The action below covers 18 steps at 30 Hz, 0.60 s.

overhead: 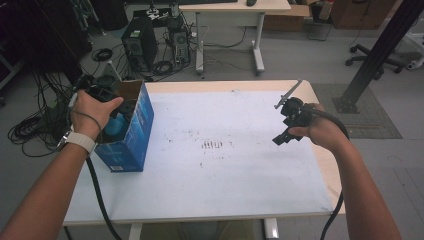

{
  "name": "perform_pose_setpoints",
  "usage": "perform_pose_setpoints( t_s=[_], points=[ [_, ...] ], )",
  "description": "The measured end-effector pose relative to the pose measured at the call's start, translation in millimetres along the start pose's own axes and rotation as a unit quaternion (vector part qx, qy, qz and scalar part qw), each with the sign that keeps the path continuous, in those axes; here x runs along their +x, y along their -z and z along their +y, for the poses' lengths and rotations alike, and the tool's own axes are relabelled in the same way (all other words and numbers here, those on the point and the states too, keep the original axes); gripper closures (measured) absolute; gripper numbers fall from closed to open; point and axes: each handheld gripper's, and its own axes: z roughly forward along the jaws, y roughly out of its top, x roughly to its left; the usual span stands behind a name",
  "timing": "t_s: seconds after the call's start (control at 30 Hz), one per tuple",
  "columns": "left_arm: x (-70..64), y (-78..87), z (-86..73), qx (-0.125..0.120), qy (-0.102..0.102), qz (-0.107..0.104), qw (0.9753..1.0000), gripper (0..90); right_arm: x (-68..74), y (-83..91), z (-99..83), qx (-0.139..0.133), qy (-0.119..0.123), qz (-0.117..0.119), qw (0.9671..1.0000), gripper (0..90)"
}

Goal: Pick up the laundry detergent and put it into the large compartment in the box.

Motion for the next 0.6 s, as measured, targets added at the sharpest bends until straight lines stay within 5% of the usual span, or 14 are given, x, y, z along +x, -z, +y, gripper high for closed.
perform_pose_setpoints(
  t_s=[0.6],
  points=[
    [-0.7, 15.4, -2.4, -0.008, 0.000, -0.001, 1.0000, 16.9, 2.7, 4.2, -1.2, -0.004, 0.002, -0.003, 1.0000, 12.5]
  ],
)
